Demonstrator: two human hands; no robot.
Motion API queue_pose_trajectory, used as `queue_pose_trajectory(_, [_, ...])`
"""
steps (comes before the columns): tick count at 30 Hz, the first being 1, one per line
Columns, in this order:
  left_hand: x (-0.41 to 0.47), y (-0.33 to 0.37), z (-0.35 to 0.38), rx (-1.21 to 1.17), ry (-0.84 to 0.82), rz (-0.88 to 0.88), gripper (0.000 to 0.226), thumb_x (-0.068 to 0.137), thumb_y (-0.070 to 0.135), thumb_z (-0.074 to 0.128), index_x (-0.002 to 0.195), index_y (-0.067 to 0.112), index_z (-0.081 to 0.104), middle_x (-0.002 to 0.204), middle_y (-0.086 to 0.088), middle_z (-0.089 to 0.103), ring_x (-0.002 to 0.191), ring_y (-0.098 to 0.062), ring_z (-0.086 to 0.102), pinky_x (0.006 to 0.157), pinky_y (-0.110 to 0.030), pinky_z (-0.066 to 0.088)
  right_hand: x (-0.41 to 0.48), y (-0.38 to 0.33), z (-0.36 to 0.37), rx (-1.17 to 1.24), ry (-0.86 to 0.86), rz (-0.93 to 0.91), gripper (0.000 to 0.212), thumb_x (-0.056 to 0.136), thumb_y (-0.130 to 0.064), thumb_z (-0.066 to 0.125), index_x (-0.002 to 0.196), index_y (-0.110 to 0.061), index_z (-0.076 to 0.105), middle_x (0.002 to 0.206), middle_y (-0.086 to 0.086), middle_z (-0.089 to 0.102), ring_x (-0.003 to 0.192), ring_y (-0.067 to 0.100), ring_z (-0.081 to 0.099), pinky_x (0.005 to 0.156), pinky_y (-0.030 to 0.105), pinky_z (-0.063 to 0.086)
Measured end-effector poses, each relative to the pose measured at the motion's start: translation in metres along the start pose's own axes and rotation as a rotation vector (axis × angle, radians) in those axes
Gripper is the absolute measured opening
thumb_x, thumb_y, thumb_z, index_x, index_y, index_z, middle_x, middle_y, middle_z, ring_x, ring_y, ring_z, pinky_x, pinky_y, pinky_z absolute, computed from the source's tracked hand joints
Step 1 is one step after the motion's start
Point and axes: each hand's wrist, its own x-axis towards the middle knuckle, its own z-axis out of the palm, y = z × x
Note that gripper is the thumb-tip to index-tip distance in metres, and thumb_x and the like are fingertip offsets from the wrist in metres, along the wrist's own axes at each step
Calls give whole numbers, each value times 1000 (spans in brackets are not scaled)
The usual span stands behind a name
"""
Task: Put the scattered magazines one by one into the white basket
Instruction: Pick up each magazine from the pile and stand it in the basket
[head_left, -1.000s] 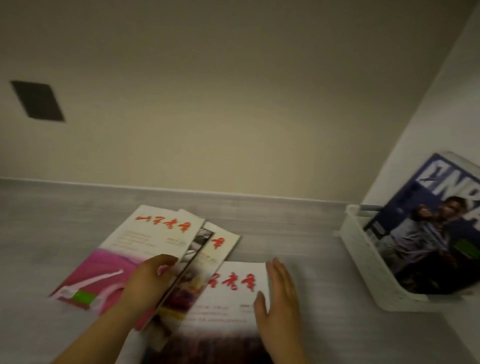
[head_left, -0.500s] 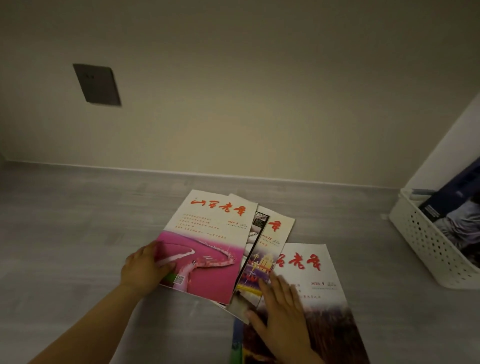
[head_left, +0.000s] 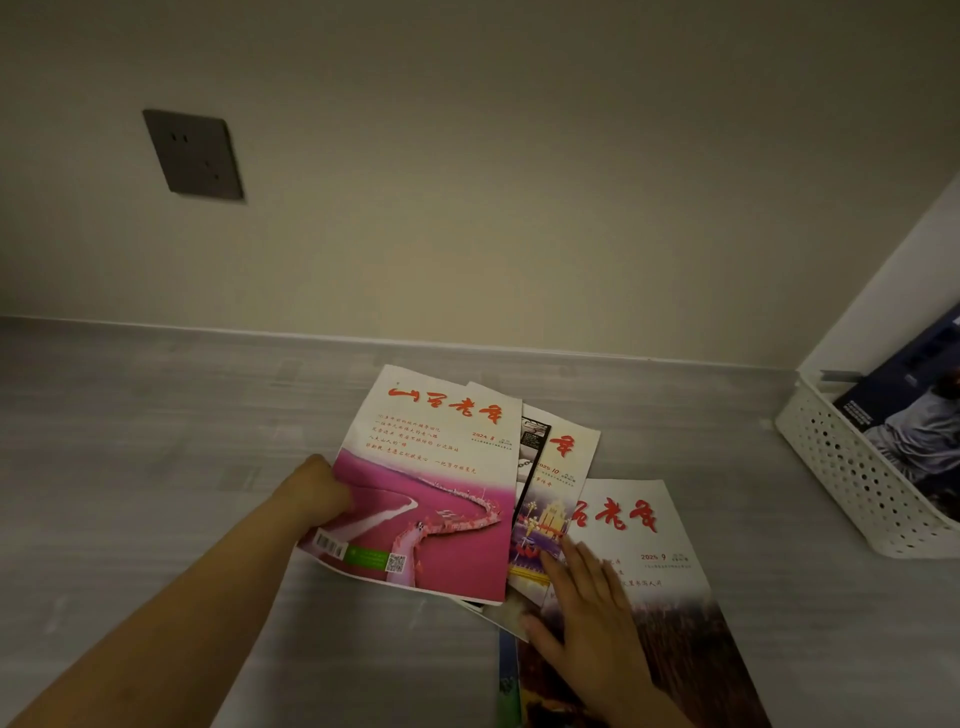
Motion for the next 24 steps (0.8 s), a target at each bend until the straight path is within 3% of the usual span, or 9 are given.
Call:
queue_pose_trajectory(3, [-6, -4, -2, -198, 16, 23, 22, 79, -4, 50, 100, -7, 50, 94, -23, 61, 78, -31, 58, 63, -33, 47, -1, 0, 0, -5, 17, 4, 73, 83, -65, 28, 140, -34, -6, 154, -2, -12, 141, 15, -13, 107, 32, -18])
queue_pose_trajectory(8, [-29, 2, -7, -281, 97, 199, 19, 85, 0, 46, 97, 11, 36, 83, -5, 54, 63, -13, 50, 49, -23, 37, -1, -6, -5, 88, 6, 52, 65, 88, -56, 32, 140, -36, 0, 155, -4, -5, 141, 13, -9, 108, 30, -16])
queue_pose_trajectory(10, [-40, 7, -10, -345, 101, 314, 21, 86, -2, 44, 87, 19, 37, 87, -5, 55, 66, -16, 54, 50, -25, 41, 1, -13, -11, 249, 45, 103, 50, 93, -45, 32, 139, -34, 15, 154, -5, 10, 141, 12, 3, 112, 30, -9])
queue_pose_trajectory(12, [-50, 12, -14, -424, 83, 399, 30, 87, -2, 44, 78, 27, 37, 87, -2, 58, 70, -18, 57, 53, -27, 45, 4, -22, -21, 537, 140, 212, 39, 95, -35, 32, 134, -28, 33, 147, 0, 33, 135, 15, 25, 114, 34, 9])
queue_pose_trajectory(14, [-61, 16, -16, -500, 54, 446, 30, 88, 2, 46, 78, 29, 37, 85, 2, 59, 70, -17, 60, 47, -27, 48, 6, -31, -35, 846, 183, 319, 39, 94, -34, 34, 132, -23, 37, 135, 0, 44, 121, 14, 41, 106, 29, 31])
queue_pose_trajectory(16, [-68, 21, -13, -586, 33, 476, 29, 87, 3, 49, 79, 29, 39, 81, 2, 61, 66, -14, 62, 40, -22, 50, 8, -34, -49, 1034, 175, 359, 42, 93, -35, 35, 132, -21, 36, 118, -3, 46, 100, 5, 49, 85, 14, 43])
queue_pose_trajectory(20, [-75, 36, -1, -701, 0, 524, 31, 86, 4, 51, 83, 33, 42, 83, 2, 62, 62, -10, 64, 42, -14, 51, 11, -23, -71, 1418, 157, 422, 28, 91, -36, 37, 115, -27, 47, 113, 2, 53, 100, 21, 54, 75, 31, 49])
queue_pose_trajectory(22, [-76, 47, 8, -706, -48, 570, 37, 85, 4, 52, 88, 39, 42, 85, 4, 63, 58, -10, 68, 44, -15, 52, 9, -12, -85, 1515, 175, 405, 19, 91, -27, 43, 107, -29, 52, 108, 3, 59, 98, 24, 58, 65, 31, 51])
queue_pose_trajectory(24, [-76, 60, 19, -718, -117, 616, 47, 85, 1, 52, 94, 47, 43, 88, 5, 65, 64, -7, 70, 46, -17, 53, 5, 5, -99, 1497, 219, 370, 22, 90, -11, 47, 103, -26, 56, 101, 1, 62, 90, 21, 61, 58, 29, 53])
